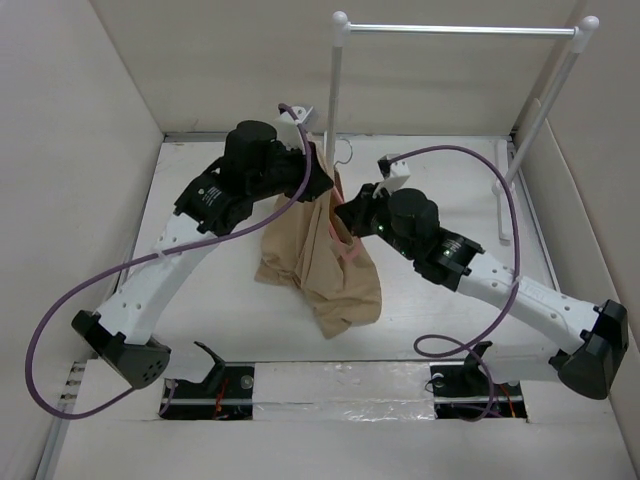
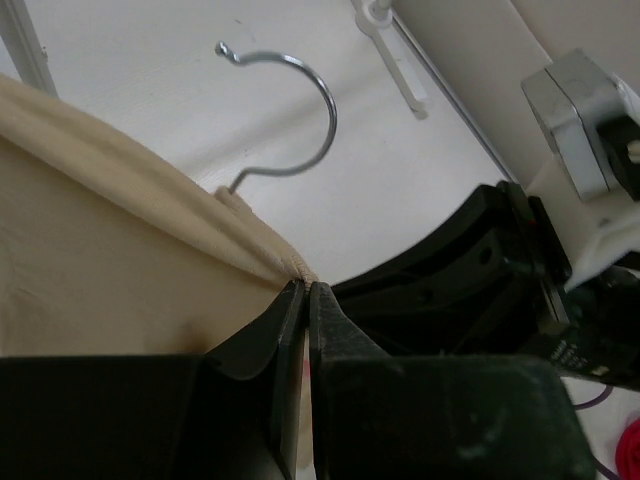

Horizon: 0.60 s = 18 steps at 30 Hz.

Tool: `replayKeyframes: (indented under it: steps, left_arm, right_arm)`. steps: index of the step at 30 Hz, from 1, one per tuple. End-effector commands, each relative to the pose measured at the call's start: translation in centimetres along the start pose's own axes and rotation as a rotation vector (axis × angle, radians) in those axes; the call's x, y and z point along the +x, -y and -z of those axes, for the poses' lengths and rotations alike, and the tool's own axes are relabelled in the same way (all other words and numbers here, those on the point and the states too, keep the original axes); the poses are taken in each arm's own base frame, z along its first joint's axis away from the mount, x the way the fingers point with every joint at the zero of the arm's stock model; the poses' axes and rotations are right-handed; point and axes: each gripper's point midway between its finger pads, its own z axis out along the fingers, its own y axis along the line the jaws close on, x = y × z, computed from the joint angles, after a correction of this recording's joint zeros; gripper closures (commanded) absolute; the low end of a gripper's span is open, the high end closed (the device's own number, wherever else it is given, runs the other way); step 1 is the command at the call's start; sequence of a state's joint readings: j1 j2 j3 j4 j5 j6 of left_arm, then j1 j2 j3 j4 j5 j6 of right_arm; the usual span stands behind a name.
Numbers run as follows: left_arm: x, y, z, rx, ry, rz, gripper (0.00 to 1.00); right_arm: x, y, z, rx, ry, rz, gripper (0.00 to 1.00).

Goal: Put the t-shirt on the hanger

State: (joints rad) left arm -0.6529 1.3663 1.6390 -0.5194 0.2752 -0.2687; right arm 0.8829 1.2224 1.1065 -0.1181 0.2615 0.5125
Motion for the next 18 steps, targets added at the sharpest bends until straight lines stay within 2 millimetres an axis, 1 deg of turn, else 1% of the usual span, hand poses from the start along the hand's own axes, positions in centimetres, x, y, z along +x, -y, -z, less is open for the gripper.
replayKeyframes:
  steps: [1, 2, 3, 4, 5, 6, 8, 9, 10, 11, 12, 15, 16, 17, 18]
  left_arm:
    - [-3.0, 3.1, 3.9, 0.084, 0.104, -0.012, 1.00]
    - [-3.1, 3.2, 4.3, 0.087, 0.113, -0.013, 1.00]
    - [-3.3, 3.4, 4.5, 0.091, 0.118, -0.010, 1.00]
    - [-3.4, 3.4, 4.7, 0.087, 0.121, -0.010, 1.00]
    - [-3.7, 3.6, 5.3, 0.089, 0.133, -0.013, 1.00]
    - [-3.7, 3.6, 5.6, 0.086, 0.129, -0.011, 1.00]
    - [-4.0, 3.7, 6.4, 0.079, 0.143, -0.013, 1.00]
    - [-4.0, 3.6, 6.6, 0.072, 0.146, -0.011, 1.00]
    - [-4.2, 3.6, 6.9, 0.063, 0.156, -0.008, 1.00]
    - [-4.1, 3.5, 7.0, 0.058, 0.156, -0.006, 1.00]
    - [-3.7, 3.3, 7.0, 0.050, 0.145, -0.001, 1.00]
    - [-3.2, 1.6, 6.7, -0.036, 0.124, 0.016, 1.00]
    - [-3.0, 1.2, 6.6, -0.059, 0.119, 0.019, 1.00]
    - [-3.3, 0.8, 6.7, -0.087, 0.128, 0.025, 0.91]
    - [-3.5, 0.6, 6.8, -0.100, 0.137, 0.030, 0.85]
  right_arm:
    - [-8.4, -3.1, -0.3, -0.134, 0.287, -0.096, 1.00]
    - [-9.3, -3.5, -0.4, -0.170, 0.328, -0.110, 1.00]
    - [-8.9, -3.8, -1.2, -0.180, 0.316, -0.103, 1.00]
    - [-9.1, -4.3, -1.3, -0.184, 0.326, -0.095, 1.00]
    - [-9.8, -4.8, -1.2, -0.182, 0.349, -0.088, 1.00]
    - [-11.5, -5.2, -0.1, -0.177, 0.405, -0.067, 1.00]
    - [-13.7, -5.9, 1.6, -0.197, 0.473, -0.058, 1.00]
    - [-14.5, -6.0, 2.3, -0.195, 0.499, -0.039, 1.00]
    - [-15.3, -6.5, 3.6, -0.214, 0.523, -0.040, 1.00]
    - [-15.7, -6.5, 4.1, -0.220, 0.545, -0.047, 1.00]
    - [-15.9, -6.4, 4.3, -0.218, 0.558, -0.053, 1.00]
    - [-15.2, -5.9, 2.8, -0.183, 0.546, -0.057, 1.00]
    - [-15.2, -6.0, 2.7, -0.185, 0.543, -0.055, 1.00]
    - [-15.7, -6.1, 3.2, -0.195, 0.559, -0.057, 1.00]
    - [-15.8, -6.4, 3.6, -0.210, 0.564, -0.042, 1.00]
